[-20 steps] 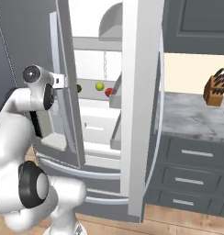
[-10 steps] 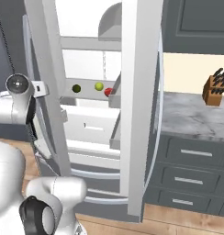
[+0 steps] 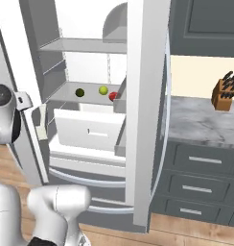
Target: Open the fridge, remove the pear, lime, and steak, and place them on any counter.
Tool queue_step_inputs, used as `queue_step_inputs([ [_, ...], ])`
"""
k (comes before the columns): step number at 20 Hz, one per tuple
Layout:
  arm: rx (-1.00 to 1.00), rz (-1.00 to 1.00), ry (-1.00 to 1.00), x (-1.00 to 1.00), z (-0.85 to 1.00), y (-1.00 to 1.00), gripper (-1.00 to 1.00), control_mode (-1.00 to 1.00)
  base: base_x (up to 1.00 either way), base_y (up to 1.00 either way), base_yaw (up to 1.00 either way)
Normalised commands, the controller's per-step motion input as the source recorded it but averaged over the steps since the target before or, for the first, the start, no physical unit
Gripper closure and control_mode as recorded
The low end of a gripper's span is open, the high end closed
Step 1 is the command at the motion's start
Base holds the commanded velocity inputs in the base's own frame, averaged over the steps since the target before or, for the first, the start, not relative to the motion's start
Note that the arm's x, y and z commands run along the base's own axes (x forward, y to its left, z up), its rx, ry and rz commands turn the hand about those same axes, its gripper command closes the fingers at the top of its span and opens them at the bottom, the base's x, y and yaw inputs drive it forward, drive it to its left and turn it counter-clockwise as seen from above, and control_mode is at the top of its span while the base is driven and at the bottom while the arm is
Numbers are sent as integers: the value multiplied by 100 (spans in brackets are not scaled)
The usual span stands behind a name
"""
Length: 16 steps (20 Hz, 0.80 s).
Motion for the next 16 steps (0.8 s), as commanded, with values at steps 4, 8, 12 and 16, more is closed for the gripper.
queue_step_inputs([
  [4, 6, -9, 4, -7, 29, -100, -100, -100, 0, 0, 0],
  [8, 0, -30, 0, 95, 13, -34, -100, -100, 0, 0, 0],
  [12, 0, -30, 0, 100, 1, 33, -100, -100, 0, 0, 0],
  [16, 7, -7, 12, 94, 12, 2, -100, -100, 0, 0, 0],
])
